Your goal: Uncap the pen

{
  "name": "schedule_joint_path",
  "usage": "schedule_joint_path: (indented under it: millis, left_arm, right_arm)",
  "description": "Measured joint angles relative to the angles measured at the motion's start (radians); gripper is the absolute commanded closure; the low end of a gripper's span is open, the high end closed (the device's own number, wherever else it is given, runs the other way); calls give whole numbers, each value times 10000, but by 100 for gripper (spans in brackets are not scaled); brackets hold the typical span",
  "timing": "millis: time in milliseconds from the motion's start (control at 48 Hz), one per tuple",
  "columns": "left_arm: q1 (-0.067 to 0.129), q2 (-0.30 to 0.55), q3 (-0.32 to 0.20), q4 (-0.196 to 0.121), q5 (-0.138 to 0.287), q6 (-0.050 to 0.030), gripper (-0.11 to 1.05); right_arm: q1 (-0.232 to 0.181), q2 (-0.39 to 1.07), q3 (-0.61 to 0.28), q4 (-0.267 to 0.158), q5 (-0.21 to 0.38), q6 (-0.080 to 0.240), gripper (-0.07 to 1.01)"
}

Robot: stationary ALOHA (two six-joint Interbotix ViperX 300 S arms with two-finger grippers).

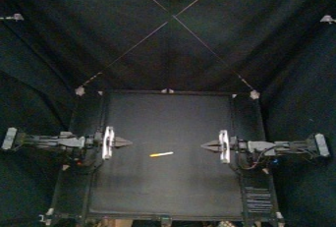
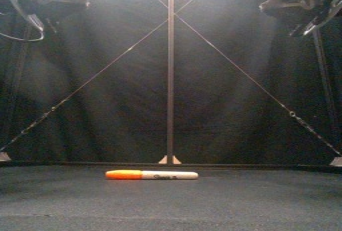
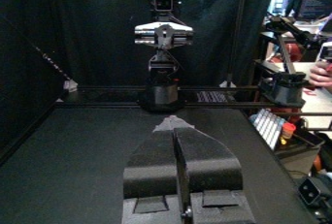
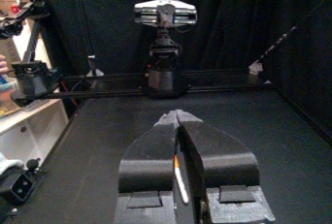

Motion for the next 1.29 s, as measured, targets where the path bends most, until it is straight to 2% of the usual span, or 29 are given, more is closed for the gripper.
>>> schedule_joint_path:
  millis: [104, 188, 354, 417, 542, 792, 875, 1042, 1125, 1292]
  left_arm:
    - [15, 353, 107, 0, -138, 31, 98]
    - [15, 966, 123, 0, -322, 15, 95]
    - [15, 2102, 123, 0, -782, 15, 90]
    - [15, 2592, 123, 0, -905, 15, 86]
    - [15, 3375, 123, 0, -982, 15, 75]
    - [107, 4310, 107, -15, -997, 15, 33]
    - [138, 4403, 107, -15, -982, 15, 20]
    - [138, 4525, 107, -15, -997, 0, 3]
    - [138, 4587, 107, -31, -982, 0, 1]
    - [153, 4740, 107, -31, -997, 0, 1]
  right_arm:
    - [-92, 245, 15, -15, -107, 0, 92]
    - [-322, 982, 15, -15, -368, 0, 90]
    - [-844, 3099, -261, -15, -1135, 46, 84]
    - [-951, 4050, -476, -15, -1273, -77, 78]
    - [-997, 5645, -1074, -107, -1396, -138, 60]
    - [-1058, 8483, -2362, -322, -1396, -107, 7]
    - [-1058, 9204, -2715, -353, -1396, -107, -4]
    - [-1058, 10293, -3206, -430, -1304, -169, -4]
    - [-1043, 10707, -3421, -491, -1150, -46, -3]
    - [-1028, 11259, -3774, -522, -1012, -46, -3]
